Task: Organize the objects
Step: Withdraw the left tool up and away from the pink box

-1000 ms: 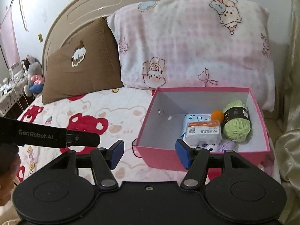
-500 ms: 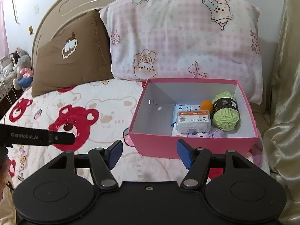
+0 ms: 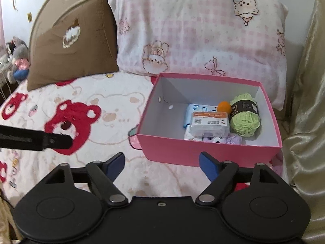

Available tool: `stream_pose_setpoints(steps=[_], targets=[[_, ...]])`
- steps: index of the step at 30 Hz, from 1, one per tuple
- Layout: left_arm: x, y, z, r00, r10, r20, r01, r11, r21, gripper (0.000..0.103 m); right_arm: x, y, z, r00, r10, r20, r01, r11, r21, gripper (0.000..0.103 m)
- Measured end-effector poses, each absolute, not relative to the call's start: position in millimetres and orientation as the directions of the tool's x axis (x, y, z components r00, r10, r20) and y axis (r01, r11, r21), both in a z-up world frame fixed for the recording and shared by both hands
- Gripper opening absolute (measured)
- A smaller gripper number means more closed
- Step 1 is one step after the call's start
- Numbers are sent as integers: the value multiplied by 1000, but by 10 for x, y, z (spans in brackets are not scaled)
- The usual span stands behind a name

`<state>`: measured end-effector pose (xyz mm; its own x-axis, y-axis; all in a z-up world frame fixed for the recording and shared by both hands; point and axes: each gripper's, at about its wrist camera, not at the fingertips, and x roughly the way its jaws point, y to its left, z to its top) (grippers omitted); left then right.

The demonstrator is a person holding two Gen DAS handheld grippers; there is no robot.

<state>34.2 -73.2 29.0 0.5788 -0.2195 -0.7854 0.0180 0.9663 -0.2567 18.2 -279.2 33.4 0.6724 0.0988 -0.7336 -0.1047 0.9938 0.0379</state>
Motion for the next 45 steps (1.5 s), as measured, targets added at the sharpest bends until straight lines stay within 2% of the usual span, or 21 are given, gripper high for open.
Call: stream_pose_setpoints(steps=[3,6,13,29,38,45], targets=[[351,-710,293,576,-209,-790,7,968,-252,70,194,-2813,323,664,112,-739,-100,993,61,93],[334,-701,309,595,-189,-781,5,973,-231,82,191,-2812,335,663,108,-741,-89,994,66,94],[309,-669,328,597,-179,-782,-1,975,-223,100,181,-2742,386,658,82,-748,-79,996,39,94],[295,-619,296,499,-119,-858,-42,986,-161,102,155,-2686,384,627,37,-778,-37,999,18,94],[162,-549,336,495,-97,-864,-36,991,-132,102,131,-2589,428,641,-37,-767,-18,998,-63,94],[120,-525,323,485,-84,-871,-31,993,-113,102,94,-2610,403,619,-10,-785,-11,1000,-22,94]])
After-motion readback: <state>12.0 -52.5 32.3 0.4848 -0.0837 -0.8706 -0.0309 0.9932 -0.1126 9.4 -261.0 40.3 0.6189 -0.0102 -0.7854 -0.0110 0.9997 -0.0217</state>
